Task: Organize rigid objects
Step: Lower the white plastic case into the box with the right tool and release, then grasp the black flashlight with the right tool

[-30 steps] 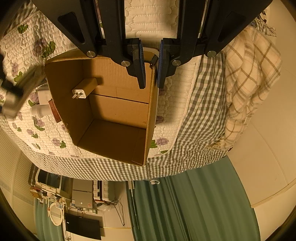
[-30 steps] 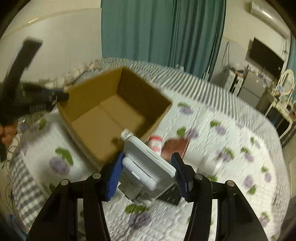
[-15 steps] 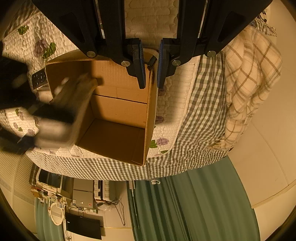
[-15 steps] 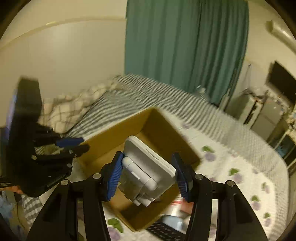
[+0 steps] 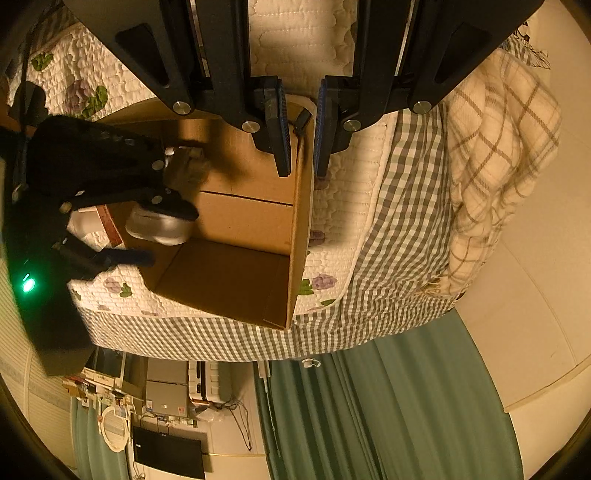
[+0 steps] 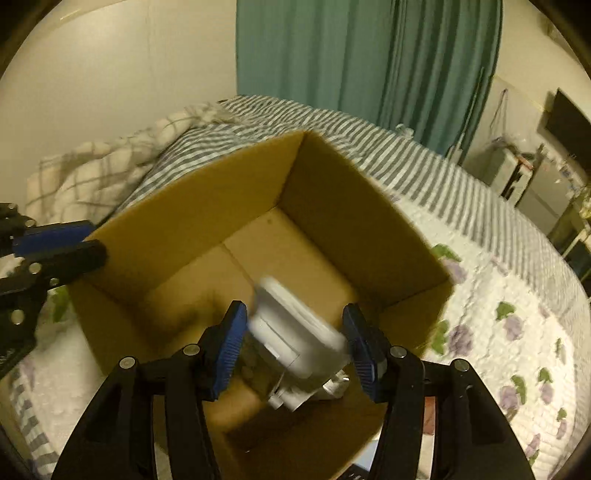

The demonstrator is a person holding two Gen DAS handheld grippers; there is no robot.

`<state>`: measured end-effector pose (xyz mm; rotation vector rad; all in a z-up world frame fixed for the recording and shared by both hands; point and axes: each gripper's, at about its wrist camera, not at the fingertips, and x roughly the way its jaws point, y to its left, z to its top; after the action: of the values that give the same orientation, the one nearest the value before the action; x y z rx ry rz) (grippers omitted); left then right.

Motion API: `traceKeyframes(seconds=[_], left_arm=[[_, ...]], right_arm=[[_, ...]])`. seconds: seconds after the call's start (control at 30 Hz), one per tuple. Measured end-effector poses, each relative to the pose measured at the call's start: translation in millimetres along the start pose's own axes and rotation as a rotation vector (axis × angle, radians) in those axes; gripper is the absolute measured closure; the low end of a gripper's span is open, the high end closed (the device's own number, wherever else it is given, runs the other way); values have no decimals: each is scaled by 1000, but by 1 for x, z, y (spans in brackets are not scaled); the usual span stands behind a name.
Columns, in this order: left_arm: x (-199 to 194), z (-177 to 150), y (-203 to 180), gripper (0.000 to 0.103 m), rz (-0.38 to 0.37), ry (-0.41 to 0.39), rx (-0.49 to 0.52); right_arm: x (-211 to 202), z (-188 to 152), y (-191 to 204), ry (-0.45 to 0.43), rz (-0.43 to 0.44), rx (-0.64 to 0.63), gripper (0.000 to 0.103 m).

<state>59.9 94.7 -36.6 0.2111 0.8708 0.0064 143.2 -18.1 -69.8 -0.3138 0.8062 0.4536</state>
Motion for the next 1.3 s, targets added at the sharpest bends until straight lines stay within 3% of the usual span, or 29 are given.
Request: traceKeyframes(seconds=[0.07,0.17,0.4,0.57,0.67,0.9,1.07,1.3], left_arm=[[0,0,-1,91,-10,3,-1],[0,1,-3,91,4,3,5],[0,2,-5,91,14,11,0],[1,3,-7,91,27,18,0],[1,3,-7,91,33,23,-9],[3,3,-10,91,54,36,-11],[4,4,-9,91,59,40,-13],[4,4,-11,91,58,40,-11]], right_arm=[[-9,1,-5,-31,-28,7,28],[-27,3,-16,-62,-35,20,24],[-73,-1,-51,-98,-153,-4,20],[-99,-24,-80,-80,-236,-23,19],[-106,-50,-88,-64,-218,-18,19],[-62,-100,-71,68,-116,-93,19],[-37,-120,-42,138,-98,-209,19],[-7,-140,-24,226,-67,-254,21]])
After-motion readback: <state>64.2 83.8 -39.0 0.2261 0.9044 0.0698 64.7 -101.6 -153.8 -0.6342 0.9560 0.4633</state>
